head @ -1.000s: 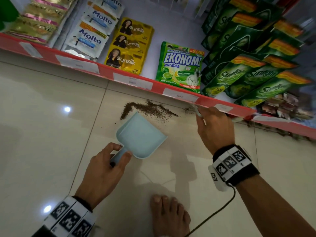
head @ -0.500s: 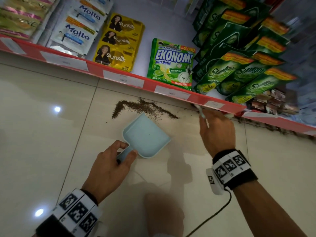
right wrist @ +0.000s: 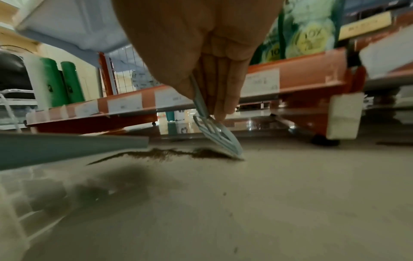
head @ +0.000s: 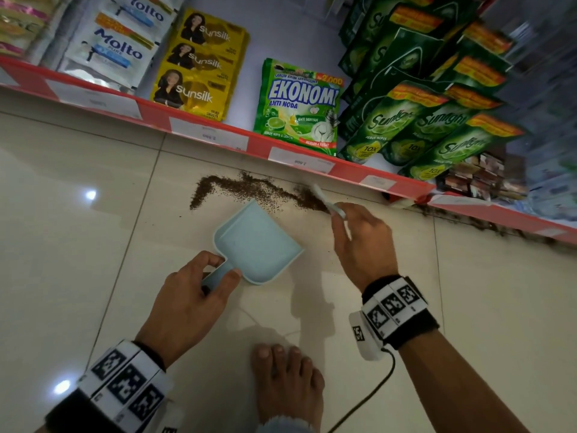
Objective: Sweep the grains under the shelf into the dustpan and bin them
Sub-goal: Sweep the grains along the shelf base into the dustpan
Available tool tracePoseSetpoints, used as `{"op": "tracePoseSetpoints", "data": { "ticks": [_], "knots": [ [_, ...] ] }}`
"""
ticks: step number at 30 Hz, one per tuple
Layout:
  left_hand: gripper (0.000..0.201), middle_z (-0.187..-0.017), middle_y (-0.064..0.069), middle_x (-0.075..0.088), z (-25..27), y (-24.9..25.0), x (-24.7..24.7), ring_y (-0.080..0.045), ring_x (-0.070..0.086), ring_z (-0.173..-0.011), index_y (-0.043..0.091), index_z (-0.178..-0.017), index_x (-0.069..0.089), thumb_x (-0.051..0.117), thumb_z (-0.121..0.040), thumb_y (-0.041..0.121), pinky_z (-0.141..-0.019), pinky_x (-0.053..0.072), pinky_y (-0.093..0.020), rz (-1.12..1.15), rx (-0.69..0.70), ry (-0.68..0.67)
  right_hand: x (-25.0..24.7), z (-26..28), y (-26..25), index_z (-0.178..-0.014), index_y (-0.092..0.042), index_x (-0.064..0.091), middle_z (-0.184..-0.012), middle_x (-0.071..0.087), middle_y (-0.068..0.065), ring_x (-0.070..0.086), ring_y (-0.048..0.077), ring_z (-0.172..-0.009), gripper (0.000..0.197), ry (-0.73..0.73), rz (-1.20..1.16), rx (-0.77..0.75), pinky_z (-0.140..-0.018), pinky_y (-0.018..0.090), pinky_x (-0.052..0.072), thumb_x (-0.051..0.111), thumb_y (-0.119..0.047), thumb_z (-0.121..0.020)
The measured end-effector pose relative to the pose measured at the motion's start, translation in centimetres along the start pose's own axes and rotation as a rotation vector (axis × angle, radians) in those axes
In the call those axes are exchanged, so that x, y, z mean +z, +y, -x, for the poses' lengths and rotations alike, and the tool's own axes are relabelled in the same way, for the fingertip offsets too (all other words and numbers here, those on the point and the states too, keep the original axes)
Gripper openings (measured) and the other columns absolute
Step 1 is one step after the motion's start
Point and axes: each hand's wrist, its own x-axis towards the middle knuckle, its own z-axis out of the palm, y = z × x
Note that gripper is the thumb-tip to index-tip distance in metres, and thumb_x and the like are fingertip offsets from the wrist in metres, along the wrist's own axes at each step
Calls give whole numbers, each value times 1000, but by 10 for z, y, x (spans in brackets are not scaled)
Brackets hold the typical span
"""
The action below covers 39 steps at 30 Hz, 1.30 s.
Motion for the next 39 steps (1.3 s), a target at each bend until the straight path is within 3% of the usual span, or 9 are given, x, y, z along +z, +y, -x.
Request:
{"op": "tracePoseSetpoints", "data": {
  "ticks": [3, 8, 16, 22, 26, 31, 35, 38, 39],
  "knots": [
    [21, -53, 2, 57, 2, -1, -1, -7, 49, -41, 24, -97, 56, 63, -89, 42, -48, 39, -23, 3, 2, -7, -11, -12, 18, -101, -3, 70, -86, 71, 13, 55, 20, -52, 18, 39, 109, 69, -53, 19, 39, 54, -11, -97],
    [22, -53, 3, 56, 1, -4, -3, -4, 52, -44, 24, -97, 57, 63, -89, 43, -43, 37, -14, -4, 5, 1, -10, -26, 46, -109, -5, 65, -86, 70, 18, 67, 36, -72, 21, -134, 303, 213, -66, 39, 54, 49, -4, -96],
    [23, -65, 6, 62, -2, -6, -1, -6, 58, -55, 26, -100, 55, 63, -89, 45, -50, 38, -18, -34, -11, 10, -8, -6, 15, -110, -12, 72, -87, 76, 6, 68, 22, -66, 20, -29, -180, 54, -63, 30, 56, 58, -17, -96],
    [24, -67, 7, 62, -2, -6, -1, -6, 59, -59, 25, -102, 55, 62, -89, 45, -52, 39, -20, -37, -12, 1, -23, -27, 42, -120, -9, 65, -100, 71, 19, 67, 39, -86, 27, -90, 141, 191, -76, 42, 55, 54, -9, -95],
    [24, -67, 5, 63, -4, -5, 1, -7, 60, -59, 26, -102, 55, 62, -89, 44, -52, 40, -20, -45, -4, 4, -3, -17, 19, -117, -5, 67, -83, 72, 16, 66, 29, -61, 26, -163, 58, 149, -49, 20, 40, 48, -7, -99],
    [24, -67, 7, 62, -3, -8, -1, -5, 60, -57, 27, -101, 54, 63, -89, 46, -51, 39, -19, -67, -6, 23, 5, 1, -26, -117, -9, 67, -93, 73, 12, 64, 22, -63, 25, -139, -149, 16, -64, 26, 53, 51, -13, -99],
    [22, -65, 7, 63, -1, -13, -4, 2, 61, -57, 28, -99, 55, 64, -88, 45, -50, 39, -18, -47, -21, 32, -16, -8, -10, -107, -6, 70, -71, 68, 9, 41, -3, -41, 18, -41, -75, 58, -43, 2, 37, 54, -7, -98],
    [25, -66, 4, 65, -2, -14, -4, -6, 62, -57, 26, -101, 55, 64, -88, 45, -53, 43, -23, -37, -30, 34, -32, -16, 21, -104, -5, 70, -76, 71, 17, 59, 25, -50, 18, -50, 168, 160, -43, 7, 35, 55, -3, -94],
    [25, -66, 3, 65, -2, -14, -5, -9, 62, -58, 26, -101, 56, 64, -88, 45, -53, 43, -25, -36, -32, 34, -32, -17, 27, -111, -7, 68, -85, 71, 20, 66, 33, -66, 22, -106, 216, 233, -52, 24, 48, 52, -5, -95]
  ]
}}
